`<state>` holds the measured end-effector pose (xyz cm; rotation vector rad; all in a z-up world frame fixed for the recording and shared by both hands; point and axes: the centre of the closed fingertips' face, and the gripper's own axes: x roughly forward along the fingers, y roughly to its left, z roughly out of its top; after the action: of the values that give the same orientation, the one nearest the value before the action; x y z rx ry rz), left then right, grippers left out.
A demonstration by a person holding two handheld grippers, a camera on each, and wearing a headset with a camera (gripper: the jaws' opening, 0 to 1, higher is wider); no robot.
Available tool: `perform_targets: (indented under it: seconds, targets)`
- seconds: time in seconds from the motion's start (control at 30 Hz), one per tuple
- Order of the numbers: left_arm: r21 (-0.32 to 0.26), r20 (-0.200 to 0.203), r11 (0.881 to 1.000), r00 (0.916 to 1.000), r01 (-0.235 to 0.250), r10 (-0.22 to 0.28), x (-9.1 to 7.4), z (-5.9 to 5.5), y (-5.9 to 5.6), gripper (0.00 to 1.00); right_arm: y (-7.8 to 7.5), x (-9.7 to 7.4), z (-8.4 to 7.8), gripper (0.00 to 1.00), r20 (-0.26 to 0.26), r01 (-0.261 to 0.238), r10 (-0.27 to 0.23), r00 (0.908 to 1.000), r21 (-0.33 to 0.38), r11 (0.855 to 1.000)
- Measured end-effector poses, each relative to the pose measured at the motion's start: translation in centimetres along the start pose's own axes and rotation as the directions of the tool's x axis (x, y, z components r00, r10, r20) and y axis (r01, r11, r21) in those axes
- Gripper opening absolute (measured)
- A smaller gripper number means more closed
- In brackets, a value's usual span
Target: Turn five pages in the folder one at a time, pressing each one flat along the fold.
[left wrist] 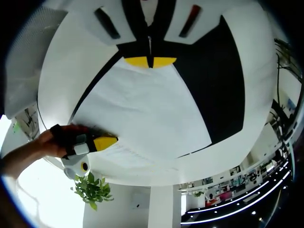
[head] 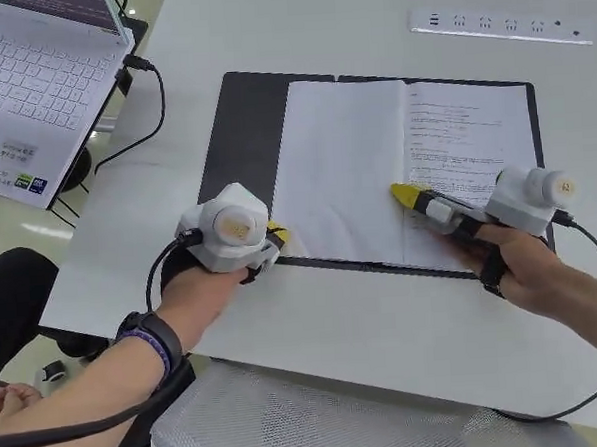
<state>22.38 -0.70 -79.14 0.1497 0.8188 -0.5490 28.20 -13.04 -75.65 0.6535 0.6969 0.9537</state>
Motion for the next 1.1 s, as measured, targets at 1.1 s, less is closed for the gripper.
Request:
perform_targets:
  seconds: [1.1]
  targets:
    - [0.017, -0.004, 1.000, 1.0000, 0.008, -0.008, -0.6, 0.4, -0.7, 0.00, 2.6, -3.7, -5.4, 0.00, -0.069, -0.020, 0.021, 0.9974, 0.017, 1.000]
